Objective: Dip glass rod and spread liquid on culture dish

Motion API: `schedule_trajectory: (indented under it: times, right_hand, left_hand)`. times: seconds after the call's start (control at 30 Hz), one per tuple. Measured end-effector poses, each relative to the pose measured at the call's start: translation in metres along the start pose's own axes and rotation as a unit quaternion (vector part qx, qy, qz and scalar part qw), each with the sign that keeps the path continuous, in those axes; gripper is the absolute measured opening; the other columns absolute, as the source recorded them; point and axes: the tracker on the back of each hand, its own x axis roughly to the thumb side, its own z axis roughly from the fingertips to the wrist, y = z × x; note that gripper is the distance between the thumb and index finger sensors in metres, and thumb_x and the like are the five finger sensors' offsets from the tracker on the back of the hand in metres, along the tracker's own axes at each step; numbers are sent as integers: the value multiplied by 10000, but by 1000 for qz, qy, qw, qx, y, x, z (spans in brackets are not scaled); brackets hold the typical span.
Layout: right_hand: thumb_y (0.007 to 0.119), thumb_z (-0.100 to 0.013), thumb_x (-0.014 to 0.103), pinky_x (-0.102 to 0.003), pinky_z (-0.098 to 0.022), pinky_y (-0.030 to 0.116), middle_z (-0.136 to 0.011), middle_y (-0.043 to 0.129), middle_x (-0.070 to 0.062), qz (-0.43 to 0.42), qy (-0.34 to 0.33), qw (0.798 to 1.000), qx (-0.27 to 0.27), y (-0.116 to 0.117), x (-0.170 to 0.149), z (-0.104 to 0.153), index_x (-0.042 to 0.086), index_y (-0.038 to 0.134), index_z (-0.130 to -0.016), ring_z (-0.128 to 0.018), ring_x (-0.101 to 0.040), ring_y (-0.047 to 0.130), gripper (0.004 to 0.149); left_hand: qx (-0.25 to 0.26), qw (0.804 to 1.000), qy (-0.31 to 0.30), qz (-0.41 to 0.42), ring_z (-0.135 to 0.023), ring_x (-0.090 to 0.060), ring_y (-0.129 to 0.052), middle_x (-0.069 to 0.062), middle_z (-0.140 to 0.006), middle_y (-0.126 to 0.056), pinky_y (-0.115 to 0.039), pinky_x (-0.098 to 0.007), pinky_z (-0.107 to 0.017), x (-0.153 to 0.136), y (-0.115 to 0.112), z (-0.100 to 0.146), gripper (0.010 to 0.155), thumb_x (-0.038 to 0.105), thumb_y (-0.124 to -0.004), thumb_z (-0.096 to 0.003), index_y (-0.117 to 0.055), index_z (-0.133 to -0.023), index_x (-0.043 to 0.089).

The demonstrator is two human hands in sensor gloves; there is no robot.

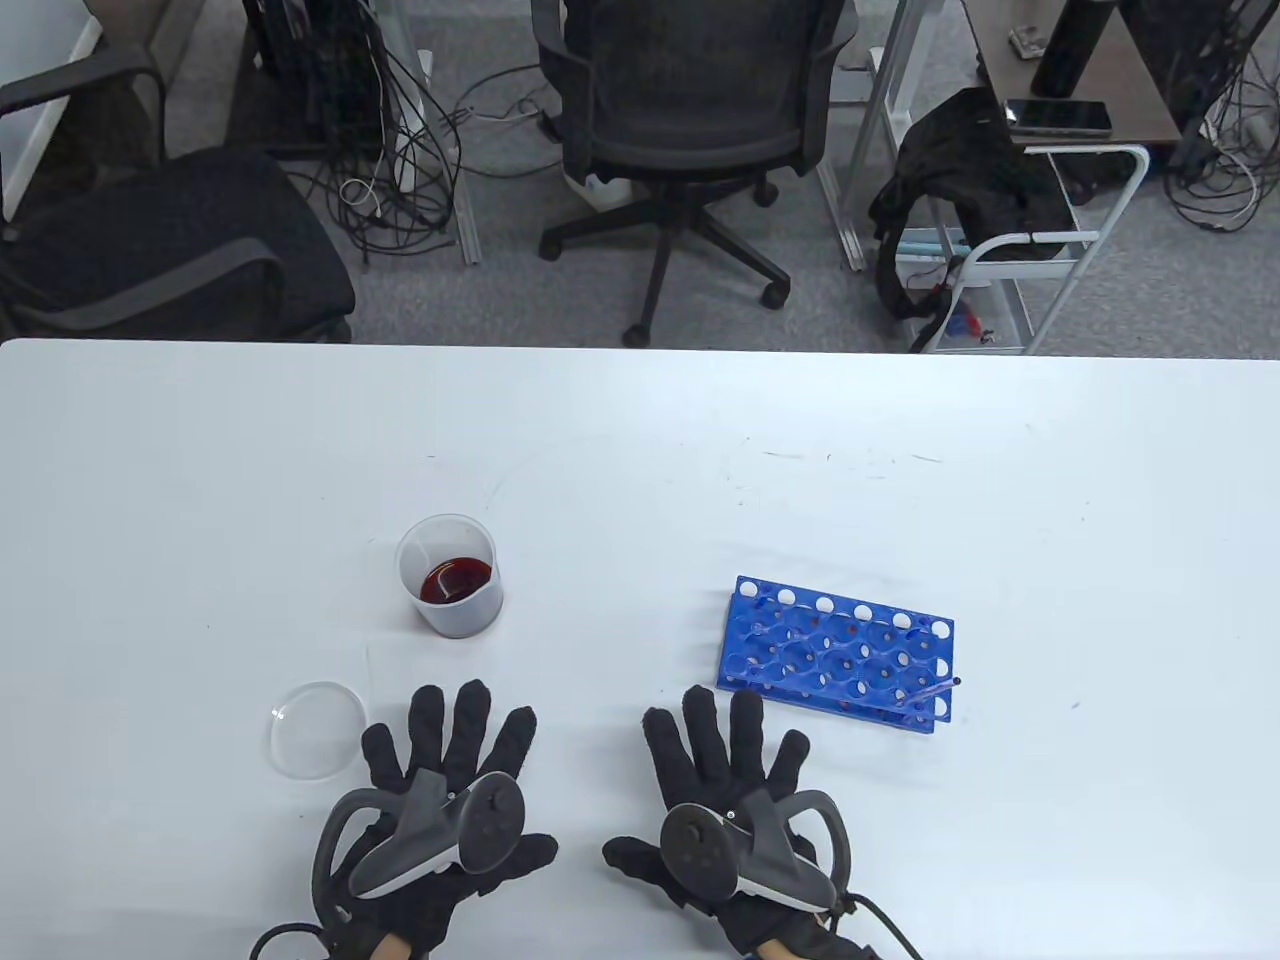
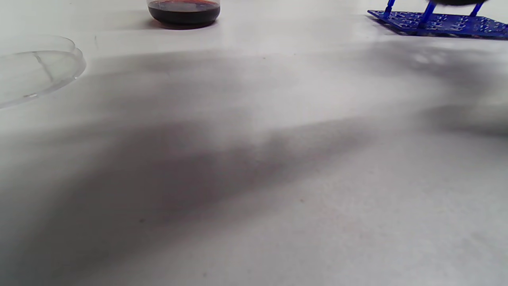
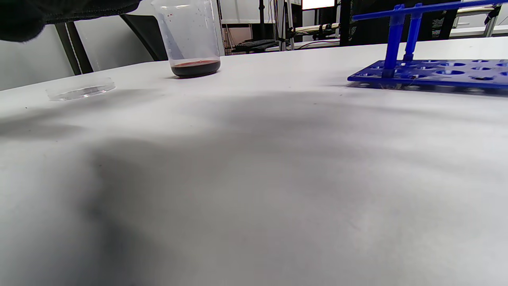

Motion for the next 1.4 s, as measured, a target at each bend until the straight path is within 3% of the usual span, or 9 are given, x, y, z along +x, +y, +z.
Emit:
schedule_trajectory:
  times: [0.17, 0.43, 0.63, 0.93, 1.1, 1.4]
  right_hand:
    - [536, -524, 789, -906, -550, 181, -1148, -49, -290, -2, -1, 1000, -3, 0, 0, 0, 114, -11, -1129, -964, -668, -6, 1058]
    - [536, -525, 788, -907, -550, 184, -1150, -41, -294, -5, -5, 1000, -4, 1, 0, 1, 113, -8, -1130, -964, -669, -3, 1057]
    - [537, -526, 787, -906, -551, 185, -1152, -37, -294, -11, -5, 1000, -7, 0, -2, 2, 112, -7, -1131, -966, -668, 0, 1057]
    - [539, -528, 784, -906, -552, 189, -1154, -30, -298, -18, -5, 1000, -9, 0, -4, 3, 114, -4, -1132, -966, -669, 4, 1053]
    - [541, -529, 783, -906, -553, 190, -1155, -28, -297, -21, -3, 1000, -6, 1, -5, 3, 114, -4, -1132, -967, -669, 6, 1052]
    - [543, -530, 781, -905, -554, 193, -1155, -24, -299, -19, -1, 1000, -7, 0, -6, 4, 114, -4, -1133, -967, -670, 8, 1052]
  left_hand:
    - [14, 1000, 17, 15, -1080, -549, 33, -171, -1175, 94, -154, -783, -716, -16, 8, 2, 1035, 818, -537, -415, 79, -1101, 349]
    - [33, 995, 89, 28, -1137, -529, -82, -161, -1231, -25, -217, -727, -779, -66, 20, 2, 1034, 812, -567, -412, -19, -1151, 341]
    - [42, 988, 148, 18, -1176, -485, -302, -166, -1273, -267, -384, -631, -831, -105, 18, -5, 1100, 781, -633, -400, -253, -1219, 153]
    - [-2, 976, 220, -7, -1061, -481, -614, -185, -1223, -496, -572, -568, -811, -146, 4, -20, 1083, 751, -687, -381, -435, -1197, 86]
    - [-34, 971, 238, -19, -964, -440, -706, -160, -1191, -556, -673, -511, -735, -157, -7, -31, 1054, 739, -703, -381, -481, -1184, 94]
    - [-12, 975, 221, -33, -924, -428, -745, -178, -1151, -615, -701, -494, -720, -147, -6, -32, 1045, 734, -710, -366, -544, -1164, 80]
